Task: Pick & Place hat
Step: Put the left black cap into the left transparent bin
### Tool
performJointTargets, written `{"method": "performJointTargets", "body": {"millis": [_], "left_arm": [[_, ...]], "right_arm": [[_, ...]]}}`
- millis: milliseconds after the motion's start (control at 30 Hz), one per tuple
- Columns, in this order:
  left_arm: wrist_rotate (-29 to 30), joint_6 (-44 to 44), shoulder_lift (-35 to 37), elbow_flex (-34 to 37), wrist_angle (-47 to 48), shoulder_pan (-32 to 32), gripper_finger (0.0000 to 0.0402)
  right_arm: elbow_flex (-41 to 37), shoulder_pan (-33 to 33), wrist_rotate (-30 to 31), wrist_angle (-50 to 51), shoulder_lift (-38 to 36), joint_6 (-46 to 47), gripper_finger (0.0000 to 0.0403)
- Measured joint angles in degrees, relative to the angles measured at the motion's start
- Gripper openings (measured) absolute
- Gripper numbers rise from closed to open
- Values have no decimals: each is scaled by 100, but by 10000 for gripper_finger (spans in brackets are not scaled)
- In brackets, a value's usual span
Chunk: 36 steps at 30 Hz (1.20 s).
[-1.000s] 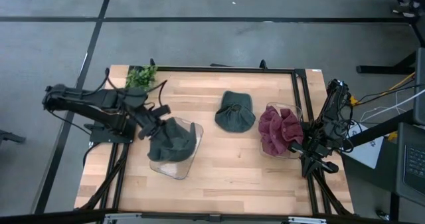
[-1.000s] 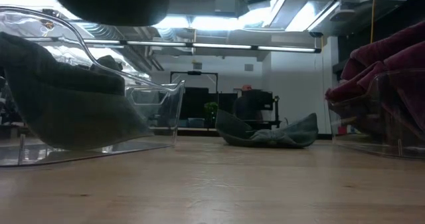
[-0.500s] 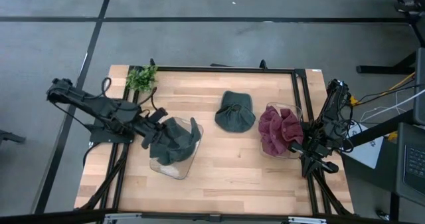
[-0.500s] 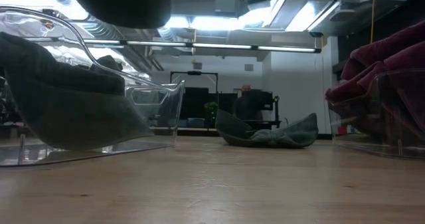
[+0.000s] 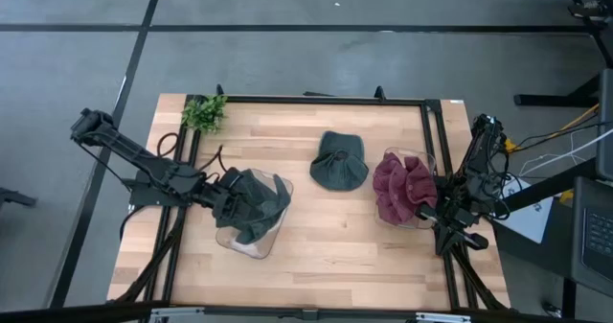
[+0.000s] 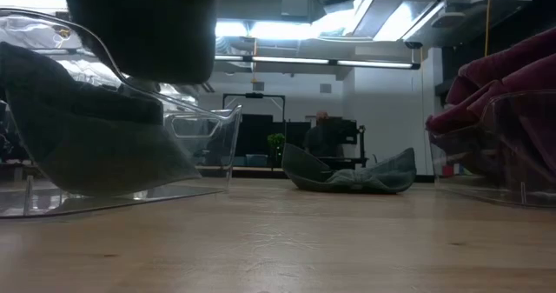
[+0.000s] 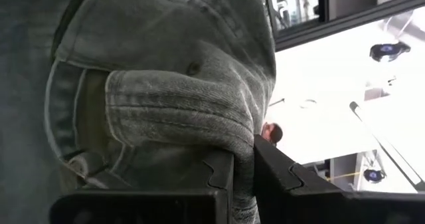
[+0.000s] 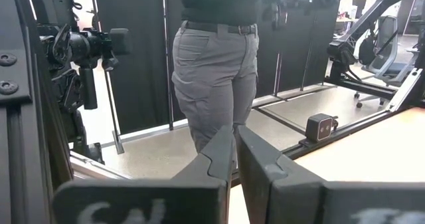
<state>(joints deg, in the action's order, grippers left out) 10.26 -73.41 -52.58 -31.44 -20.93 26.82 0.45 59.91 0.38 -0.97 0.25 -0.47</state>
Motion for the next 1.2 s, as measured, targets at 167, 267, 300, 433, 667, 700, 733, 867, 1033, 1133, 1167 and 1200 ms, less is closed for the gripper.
{"method": "performJointTargets", "body": {"millis": [167, 267, 300, 433, 667, 700, 733, 867, 1033, 1133, 1167, 1200], "left_arm": [[325, -107, 3, 234, -214, 149, 27], [498, -149, 3, 312, -275, 204, 27], [549, -146, 3, 351, -333, 219, 27], [834, -236, 3, 554, -547, 305, 27], [1216, -173, 1, 656, -766, 393, 27], [1253, -146, -10, 660, -764, 403, 27], [1284, -142, -31, 660, -775, 403, 27], [1390, -267, -204, 660, -883, 401, 27], [1314, -342, -645, 659, -1537, 488, 27], [1300, -388, -869, 659, -1681, 559, 27], [1304, -402, -922, 661, -1669, 584, 27], [1302, -402, -977, 669, -1672, 607, 27]], "right_arm": [[-2, 1, -1, -1, -2, 0, 24], [-2, -1, 0, -1, 0, 0, 24], [-1, -1, 0, 1, -2, 0, 24], [-2, 1, -2, 0, -2, 0, 24], [-1, 0, -1, 1, 0, 0, 24], [-1, 0, -1, 1, 0, 0, 24], [-2, -1, -2, -1, -2, 0, 24], [-2, -1, -2, 1, -1, 0, 24], [0, 1, -2, -1, -2, 0, 24], [-2, -1, -2, -1, -1, 0, 24], [-2, 0, -2, 0, 0, 0, 24], [-2, -1, 0, -1, 0, 0, 24]]}}
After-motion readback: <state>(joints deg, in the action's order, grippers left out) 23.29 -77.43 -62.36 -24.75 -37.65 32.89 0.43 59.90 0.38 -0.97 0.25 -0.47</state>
